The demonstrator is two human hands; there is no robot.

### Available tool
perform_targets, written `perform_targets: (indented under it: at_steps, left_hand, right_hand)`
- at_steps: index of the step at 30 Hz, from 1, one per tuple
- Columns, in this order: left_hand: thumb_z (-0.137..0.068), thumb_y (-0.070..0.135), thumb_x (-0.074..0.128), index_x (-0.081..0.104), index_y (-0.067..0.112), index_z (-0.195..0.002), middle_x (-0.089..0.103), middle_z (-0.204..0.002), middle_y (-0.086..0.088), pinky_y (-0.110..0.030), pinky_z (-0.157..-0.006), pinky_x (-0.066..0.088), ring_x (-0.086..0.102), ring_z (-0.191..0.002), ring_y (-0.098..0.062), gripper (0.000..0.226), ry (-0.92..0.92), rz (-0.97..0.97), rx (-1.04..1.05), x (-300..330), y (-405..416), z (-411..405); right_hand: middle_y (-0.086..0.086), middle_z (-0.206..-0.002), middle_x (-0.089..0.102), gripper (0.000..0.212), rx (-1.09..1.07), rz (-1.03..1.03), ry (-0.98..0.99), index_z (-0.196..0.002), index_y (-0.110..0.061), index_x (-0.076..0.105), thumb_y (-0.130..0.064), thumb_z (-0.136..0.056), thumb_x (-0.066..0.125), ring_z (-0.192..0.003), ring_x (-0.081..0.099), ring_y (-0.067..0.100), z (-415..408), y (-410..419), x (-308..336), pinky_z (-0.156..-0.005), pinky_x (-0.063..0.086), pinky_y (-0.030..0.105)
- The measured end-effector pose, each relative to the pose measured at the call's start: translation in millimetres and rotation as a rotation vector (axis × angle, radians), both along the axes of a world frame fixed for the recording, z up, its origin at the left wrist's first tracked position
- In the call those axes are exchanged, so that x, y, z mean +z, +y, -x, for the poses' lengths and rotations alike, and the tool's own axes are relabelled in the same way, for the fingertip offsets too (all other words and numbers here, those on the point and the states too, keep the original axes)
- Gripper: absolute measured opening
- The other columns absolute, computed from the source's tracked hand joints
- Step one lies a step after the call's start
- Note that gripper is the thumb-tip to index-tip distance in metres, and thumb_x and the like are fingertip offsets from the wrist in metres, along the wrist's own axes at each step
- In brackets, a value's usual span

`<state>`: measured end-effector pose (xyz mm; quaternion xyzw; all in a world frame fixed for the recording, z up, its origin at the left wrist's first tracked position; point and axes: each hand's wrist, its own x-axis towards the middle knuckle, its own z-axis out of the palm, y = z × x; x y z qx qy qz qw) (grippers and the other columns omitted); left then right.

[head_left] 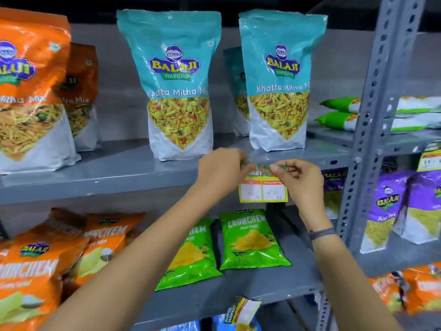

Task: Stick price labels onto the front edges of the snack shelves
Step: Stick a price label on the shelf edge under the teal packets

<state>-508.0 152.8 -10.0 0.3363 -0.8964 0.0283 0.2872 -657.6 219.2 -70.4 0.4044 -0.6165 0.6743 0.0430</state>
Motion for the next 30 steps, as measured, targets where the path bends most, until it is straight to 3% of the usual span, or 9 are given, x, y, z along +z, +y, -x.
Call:
perform_targets:
  at_steps: [3,5,7,9,16,20,23,27,30]
  left_hand:
    - [-0.09,0.047,0.055,0.064,0.018,-0.081,0.07,-0.092,-0.006,-0.028,-0.061,0.033,0.059,-0.097,-0.027,0.031,-0.041,0.184,0.024,-16.8,6.2,-7.8]
    - [-0.091,0.047,0.054,0.067,0.017,-0.089,0.069,-0.094,-0.004,-0.028,-0.061,0.033,0.056,-0.101,-0.025,0.033,-0.062,0.25,0.039,-24.5,6.3,-7.3]
    - [-0.092,0.044,0.052,0.068,0.017,-0.093,0.068,-0.097,-0.003,-0.028,-0.06,0.032,0.055,-0.103,-0.024,0.032,-0.076,0.297,0.05,-28.2,5.4,-5.0]
    - [-0.093,0.043,0.052,0.068,0.017,-0.094,0.068,-0.098,-0.003,-0.028,-0.06,0.033,0.055,-0.103,-0.024,0.031,-0.078,0.322,0.055,-28.7,5.4,-3.5]
    - [-0.094,0.043,0.05,0.063,0.015,-0.081,0.066,-0.09,-0.005,-0.028,-0.054,0.028,0.061,-0.091,-0.027,0.033,0.039,0.245,0.055,-19.2,1.2,-3.5]
    - [-0.092,0.045,0.051,0.064,0.012,-0.08,0.067,-0.088,-0.009,-0.026,-0.051,0.026,0.064,-0.088,-0.032,0.037,0.017,0.263,0.135,-12.6,1.3,6.0]
    - [-0.086,0.058,0.051,0.056,0.014,-0.069,0.069,-0.085,-0.011,-0.025,-0.048,0.025,0.066,-0.084,-0.033,0.047,0.02,0.265,0.196,-9.3,4.3,13.0]
    - [-0.082,0.062,0.055,0.058,0.015,-0.072,0.07,-0.088,-0.011,-0.027,-0.055,0.031,0.067,-0.085,-0.032,0.049,0.059,0.233,0.246,-7.5,7.5,19.6]
    - [-0.083,0.063,0.053,0.047,0.016,-0.067,0.07,-0.086,-0.011,-0.021,-0.046,0.019,0.067,-0.082,-0.033,0.05,0.106,0.261,0.249,-13.3,9.4,18.9]
  right_hand:
    - [-0.003,-0.067,0.066,0.013,0.035,-0.021,0.136,-0.072,-0.023,0.066,-0.016,-0.075,0.077,-0.058,0.055,-0.001,-0.2,4.2,-6.8,-0.06,0.044,0.012]
    - [-0.002,-0.065,0.066,0.014,0.018,-0.023,0.209,-0.07,-0.024,0.065,-0.017,-0.075,0.077,-0.06,0.056,0.004,-0.2,4.0,-10.3,-0.062,0.046,0.02]
    - [0.005,-0.071,0.07,0.012,-0.006,-0.028,0.24,-0.071,-0.022,0.066,-0.018,-0.075,0.077,-0.068,0.06,0.021,-1.1,3.3,-11.0,-0.066,0.049,0.034]
    - [0.007,-0.073,0.069,0.009,-0.015,-0.032,0.258,-0.073,-0.018,0.068,-0.019,-0.076,0.076,-0.07,0.06,0.026,-1.7,2.8,-9.5,-0.068,0.05,0.037]
    - [-0.011,-0.064,0.06,0.016,-0.056,-0.011,0.164,-0.072,-0.021,0.061,-0.029,-0.079,0.073,-0.059,0.052,0.008,-3.2,1.8,-1.5,-0.065,0.048,0.03]
    - [-0.003,-0.063,0.06,0.022,-0.14,-0.02,0.164,-0.071,-0.021,0.059,-0.038,-0.077,0.073,-0.054,0.052,0.006,-4.5,-1.6,2.1,-0.054,0.04,0.017]
    - [-0.002,-0.063,0.06,0.024,-0.17,-0.028,0.191,-0.07,-0.022,0.057,-0.038,-0.076,0.074,-0.056,0.054,0.014,-4.4,-2.7,3.1,-0.055,0.041,0.023]
    - [-0.001,-0.063,0.057,0.025,-0.158,0.003,0.194,-0.075,-0.022,0.055,-0.037,-0.076,0.074,-0.055,0.052,0.014,-3.7,-2.6,0.8,-0.059,0.046,0.028]
    - [0.003,-0.069,0.06,0.029,-0.113,0.075,0.174,-0.093,-0.02,0.054,-0.034,-0.078,0.074,-0.059,0.056,0.017,-5.7,-0.2,-7.9,-0.063,0.05,0.035]
